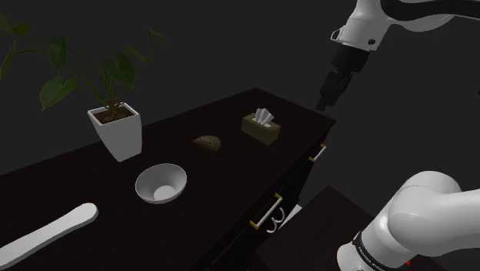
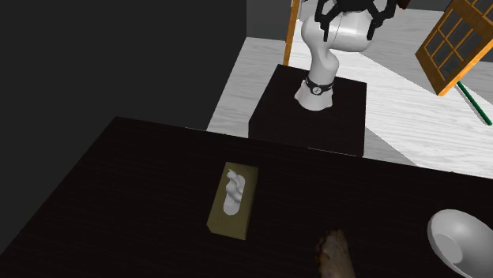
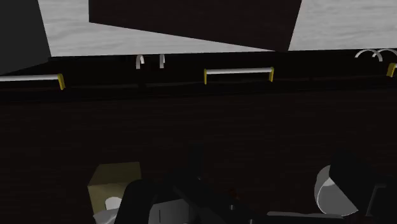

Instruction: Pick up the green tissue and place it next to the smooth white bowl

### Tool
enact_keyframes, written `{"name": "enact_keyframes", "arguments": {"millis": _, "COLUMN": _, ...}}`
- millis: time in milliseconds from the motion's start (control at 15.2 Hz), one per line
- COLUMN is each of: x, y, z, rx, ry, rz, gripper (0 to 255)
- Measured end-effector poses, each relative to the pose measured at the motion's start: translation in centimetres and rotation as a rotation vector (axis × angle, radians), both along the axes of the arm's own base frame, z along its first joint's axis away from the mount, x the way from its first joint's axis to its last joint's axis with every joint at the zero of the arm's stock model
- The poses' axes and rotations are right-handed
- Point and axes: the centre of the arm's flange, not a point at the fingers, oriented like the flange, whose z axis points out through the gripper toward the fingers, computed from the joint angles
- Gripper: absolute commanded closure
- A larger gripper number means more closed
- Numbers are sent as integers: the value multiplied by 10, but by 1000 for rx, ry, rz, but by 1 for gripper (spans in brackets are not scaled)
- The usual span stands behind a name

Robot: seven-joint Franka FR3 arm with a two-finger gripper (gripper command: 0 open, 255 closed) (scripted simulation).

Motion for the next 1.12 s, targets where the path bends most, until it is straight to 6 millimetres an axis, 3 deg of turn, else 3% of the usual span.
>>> {"name": "enact_keyframes", "arguments": {"millis": 264, "x": 19, "y": -16, "z": -13, "rx": 22, "ry": -14, "rz": -13, "gripper": 0}}
{"name": "enact_keyframes", "arguments": {"millis": 1122, "x": 136, "y": -95, "z": -99, "rx": 161, "ry": -106, "rz": -97, "gripper": 0}}
